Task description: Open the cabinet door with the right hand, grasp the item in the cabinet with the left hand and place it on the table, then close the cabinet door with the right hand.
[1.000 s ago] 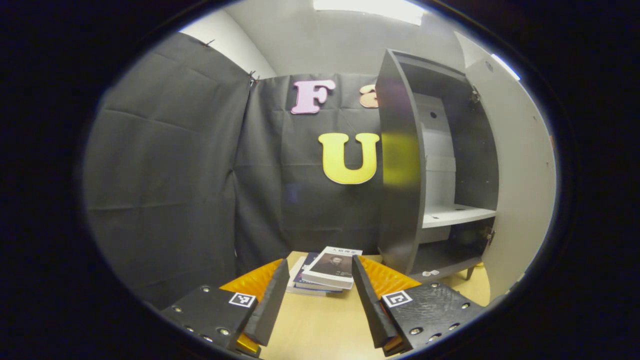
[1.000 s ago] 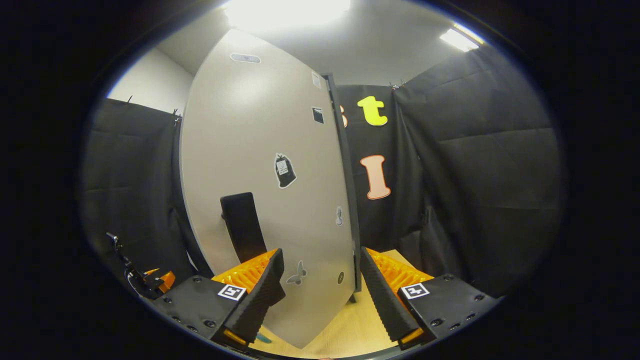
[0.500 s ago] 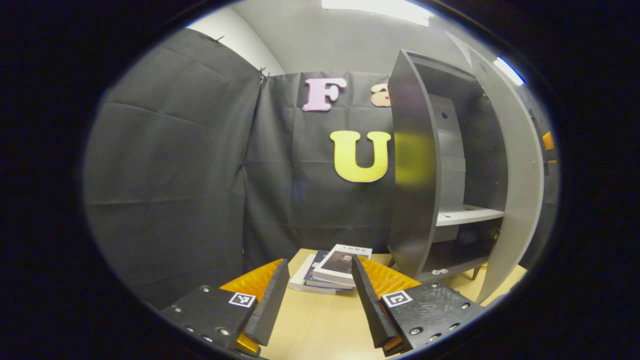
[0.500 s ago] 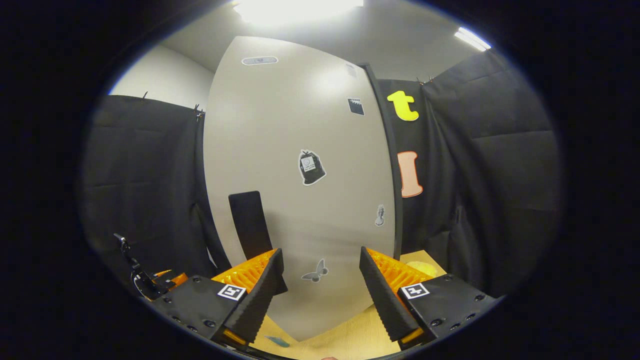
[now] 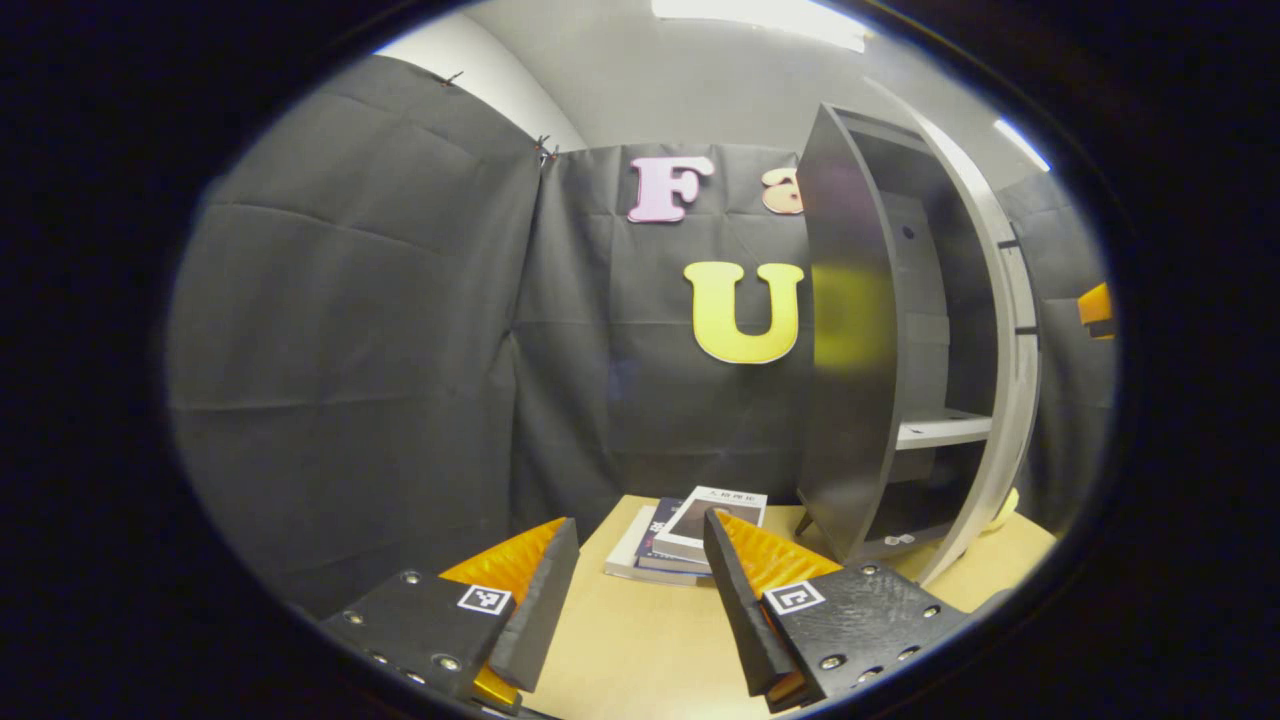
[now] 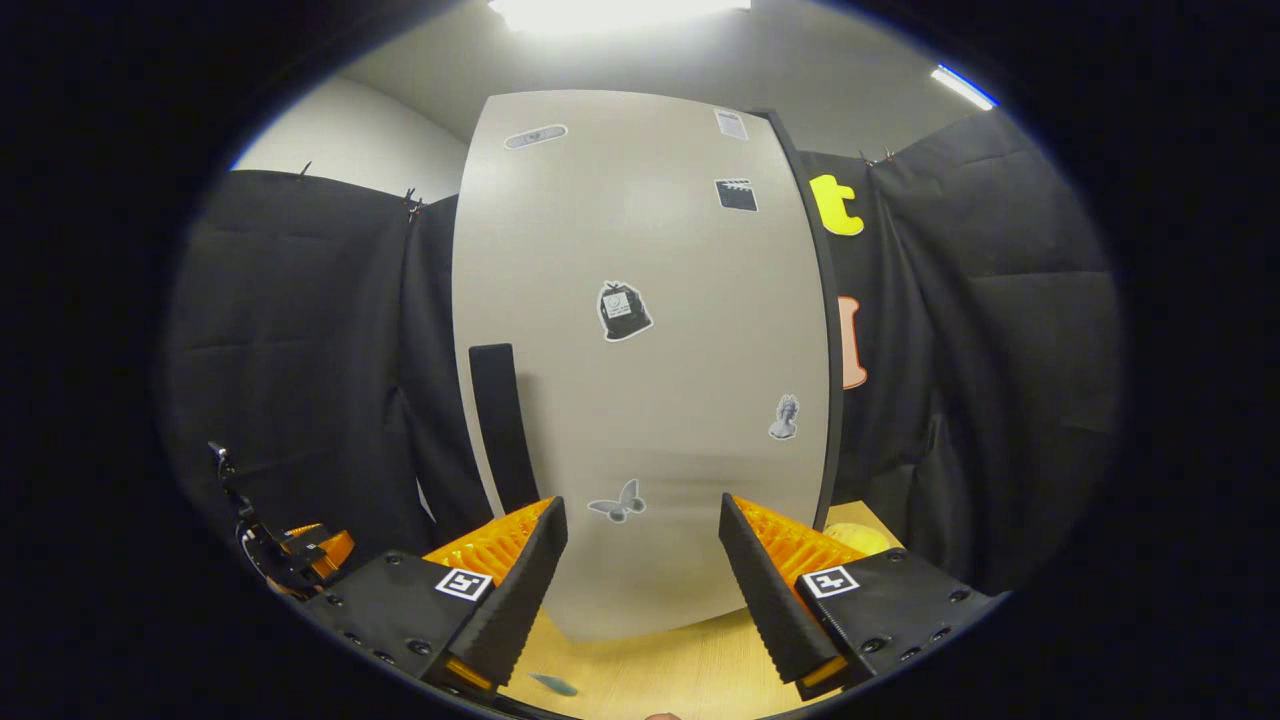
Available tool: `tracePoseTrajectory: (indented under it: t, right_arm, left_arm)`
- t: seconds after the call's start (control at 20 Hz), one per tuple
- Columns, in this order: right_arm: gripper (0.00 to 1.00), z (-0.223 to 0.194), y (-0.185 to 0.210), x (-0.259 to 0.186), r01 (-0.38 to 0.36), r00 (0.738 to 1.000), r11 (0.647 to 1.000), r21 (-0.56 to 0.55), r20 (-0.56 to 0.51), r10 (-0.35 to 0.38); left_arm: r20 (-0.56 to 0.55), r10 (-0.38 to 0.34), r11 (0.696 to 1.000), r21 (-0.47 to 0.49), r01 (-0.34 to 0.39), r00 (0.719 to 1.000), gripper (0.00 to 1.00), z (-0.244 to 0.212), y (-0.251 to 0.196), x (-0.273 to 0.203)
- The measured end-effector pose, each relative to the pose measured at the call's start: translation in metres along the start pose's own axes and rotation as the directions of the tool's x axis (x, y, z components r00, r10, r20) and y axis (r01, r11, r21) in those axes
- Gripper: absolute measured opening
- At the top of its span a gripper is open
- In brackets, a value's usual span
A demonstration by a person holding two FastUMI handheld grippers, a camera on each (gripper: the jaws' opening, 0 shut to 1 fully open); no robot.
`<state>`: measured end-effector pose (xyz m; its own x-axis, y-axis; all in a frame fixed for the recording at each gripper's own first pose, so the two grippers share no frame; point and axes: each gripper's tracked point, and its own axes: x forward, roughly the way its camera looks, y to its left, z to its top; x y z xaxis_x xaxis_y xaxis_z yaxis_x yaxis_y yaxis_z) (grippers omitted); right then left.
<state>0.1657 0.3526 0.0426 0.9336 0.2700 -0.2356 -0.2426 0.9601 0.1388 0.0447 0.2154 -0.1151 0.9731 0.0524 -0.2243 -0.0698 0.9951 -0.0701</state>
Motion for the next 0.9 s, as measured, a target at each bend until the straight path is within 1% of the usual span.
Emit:
tracePoseTrajectory:
  t: [0.05,0.3,0.35,0.45,0.5,0.55,0.6,0.65,0.7,0.75,0.8,0.9]
  right_arm:
    - [0.96,0.0,-0.002,0.002,0.002,1.0,1.0,0.001,-0.003,-0.002]
    - [0.96,-0.001,-0.015,-0.004,0.0,1.0,1.0,-0.012,0.012,0.0]
    - [0.96,-0.001,-0.02,-0.006,0.001,1.0,1.0,-0.015,0.012,-0.001]
    - [0.96,0.003,-0.032,-0.009,0.002,1.0,1.0,-0.015,0.028,-0.001]
    - [0.92,0.005,-0.038,-0.01,0.002,0.999,1.0,-0.013,0.036,-0.001]
    - [0.96,0.005,-0.045,-0.013,0.001,0.999,1.0,-0.009,0.037,-0.001]
    - [0.96,0.005,-0.054,-0.015,0.0,0.999,1.0,-0.005,0.033,0.0]
    - [0.92,0.007,-0.064,-0.015,0.003,0.999,1.0,-0.002,0.035,-0.003]
    - [0.96,0.009,-0.073,-0.016,0.007,0.999,1.0,0.003,0.041,-0.008]
    - [0.96,0.009,-0.081,-0.017,0.006,0.999,1.0,0.008,0.041,-0.007]
    - [0.96,0.009,-0.089,-0.019,0.004,0.999,1.0,0.011,0.037,-0.004]
    - [0.96,0.012,-0.106,-0.023,0.011,0.999,1.0,0.006,0.039,-0.011]
  left_arm:
    - [0.003,-0.002,1.0,0.004,0.002,1.0,0.75,0.002,-0.001,-0.002]
    - [0.012,-0.001,1.0,0.008,0.0,1.0,0.75,0.01,-0.018,-0.003]
    - [0.015,-0.001,1.0,0.007,0.001,1.0,0.77,0.013,-0.023,-0.004]
    - [0.025,-0.02,1.0,0.017,0.02,0.999,0.75,0.021,-0.042,-0.007]
    - [0.032,-0.025,0.999,0.028,0.024,0.999,0.75,0.027,-0.051,-0.009]
    - [0.038,-0.025,0.999,0.036,0.024,0.999,0.75,0.031,-0.059,-0.012]
    - [0.045,-0.032,0.999,0.038,0.03,0.998,0.75,0.037,-0.069,-0.014]
    - [0.056,-0.044,0.998,0.041,0.042,0.997,0.75,0.044,-0.082,-0.016]
    - [0.067,-0.052,0.998,0.051,0.049,0.996,0.76,0.049,-0.092,-0.016]
    - [0.075,-0.05,0.997,0.067,0.045,0.996,0.75,0.053,-0.099,-0.018]
    - [0.079,-0.047,0.996,0.079,0.041,0.996,0.76,0.056,-0.106,-0.019]
    - [0.08,-0.055,0.996,0.08,0.049,0.995,0.77,0.056,-0.128,-0.02]
